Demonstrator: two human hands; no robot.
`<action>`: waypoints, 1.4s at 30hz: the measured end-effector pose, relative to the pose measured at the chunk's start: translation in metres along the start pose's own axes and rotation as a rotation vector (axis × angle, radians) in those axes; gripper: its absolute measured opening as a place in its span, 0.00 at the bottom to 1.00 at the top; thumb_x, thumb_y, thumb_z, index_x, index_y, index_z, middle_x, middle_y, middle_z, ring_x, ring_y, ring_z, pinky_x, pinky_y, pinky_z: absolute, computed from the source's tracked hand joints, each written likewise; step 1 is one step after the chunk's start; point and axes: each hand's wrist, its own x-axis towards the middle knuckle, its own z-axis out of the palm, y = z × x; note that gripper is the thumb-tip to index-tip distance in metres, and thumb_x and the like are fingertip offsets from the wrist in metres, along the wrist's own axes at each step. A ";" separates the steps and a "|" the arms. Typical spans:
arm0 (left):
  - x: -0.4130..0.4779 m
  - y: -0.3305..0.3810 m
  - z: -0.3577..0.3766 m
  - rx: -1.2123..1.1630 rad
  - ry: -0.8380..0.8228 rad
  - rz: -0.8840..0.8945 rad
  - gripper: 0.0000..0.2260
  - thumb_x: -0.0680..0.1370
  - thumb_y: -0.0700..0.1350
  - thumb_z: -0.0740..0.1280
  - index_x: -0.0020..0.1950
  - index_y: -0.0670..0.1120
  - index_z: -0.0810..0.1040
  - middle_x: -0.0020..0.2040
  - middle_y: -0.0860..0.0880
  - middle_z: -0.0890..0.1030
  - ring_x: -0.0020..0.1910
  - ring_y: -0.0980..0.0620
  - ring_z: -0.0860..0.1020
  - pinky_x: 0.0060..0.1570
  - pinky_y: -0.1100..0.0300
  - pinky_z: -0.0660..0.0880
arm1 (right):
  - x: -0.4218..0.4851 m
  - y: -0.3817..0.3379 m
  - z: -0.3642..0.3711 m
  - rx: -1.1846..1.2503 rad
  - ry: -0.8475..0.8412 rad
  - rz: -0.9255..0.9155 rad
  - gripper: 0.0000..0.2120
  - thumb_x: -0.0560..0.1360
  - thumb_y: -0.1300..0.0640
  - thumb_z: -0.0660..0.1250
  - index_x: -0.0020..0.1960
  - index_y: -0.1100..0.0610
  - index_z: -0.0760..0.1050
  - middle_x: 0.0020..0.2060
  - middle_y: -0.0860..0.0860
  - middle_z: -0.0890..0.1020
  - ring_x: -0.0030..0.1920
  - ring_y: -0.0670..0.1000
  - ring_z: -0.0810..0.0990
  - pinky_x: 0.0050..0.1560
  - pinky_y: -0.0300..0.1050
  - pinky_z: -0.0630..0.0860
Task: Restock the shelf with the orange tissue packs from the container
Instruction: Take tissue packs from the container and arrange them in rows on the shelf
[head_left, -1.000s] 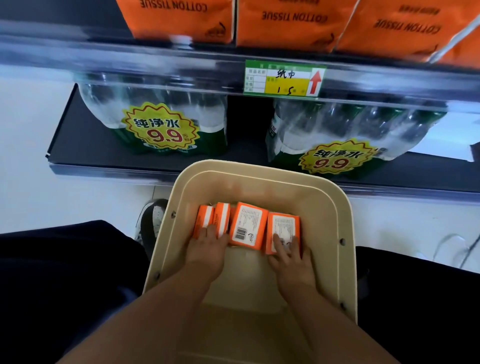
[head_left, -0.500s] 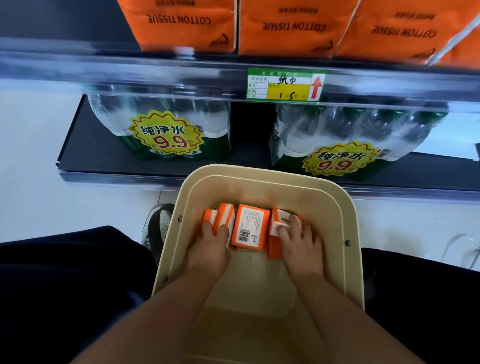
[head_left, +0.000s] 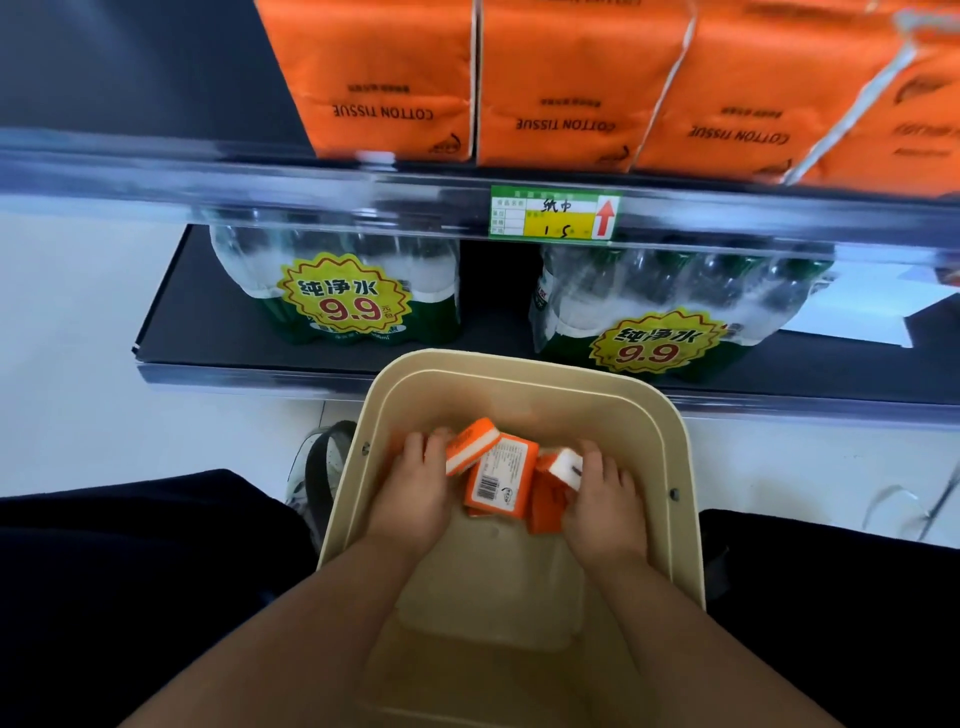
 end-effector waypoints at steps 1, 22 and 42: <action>0.000 0.001 -0.005 -0.018 0.005 0.009 0.23 0.75 0.37 0.64 0.70 0.45 0.67 0.61 0.44 0.66 0.54 0.41 0.76 0.57 0.47 0.74 | 0.001 -0.002 -0.005 0.083 0.019 0.018 0.29 0.74 0.59 0.63 0.73 0.55 0.61 0.64 0.55 0.73 0.61 0.60 0.72 0.61 0.55 0.70; -0.046 0.052 -0.089 -0.111 0.286 0.326 0.08 0.75 0.42 0.61 0.51 0.49 0.76 0.59 0.46 0.76 0.58 0.50 0.75 0.58 0.50 0.76 | -0.032 -0.053 -0.120 1.783 -0.465 0.391 0.20 0.75 0.49 0.63 0.63 0.59 0.75 0.57 0.64 0.81 0.61 0.65 0.76 0.65 0.70 0.67; -0.043 0.097 -0.165 -1.093 -0.220 -0.113 0.51 0.67 0.55 0.78 0.79 0.53 0.48 0.63 0.49 0.75 0.59 0.46 0.78 0.59 0.46 0.76 | -0.044 -0.091 -0.155 1.502 -0.394 0.050 0.38 0.61 0.50 0.78 0.69 0.49 0.70 0.58 0.58 0.82 0.57 0.63 0.81 0.57 0.70 0.75</action>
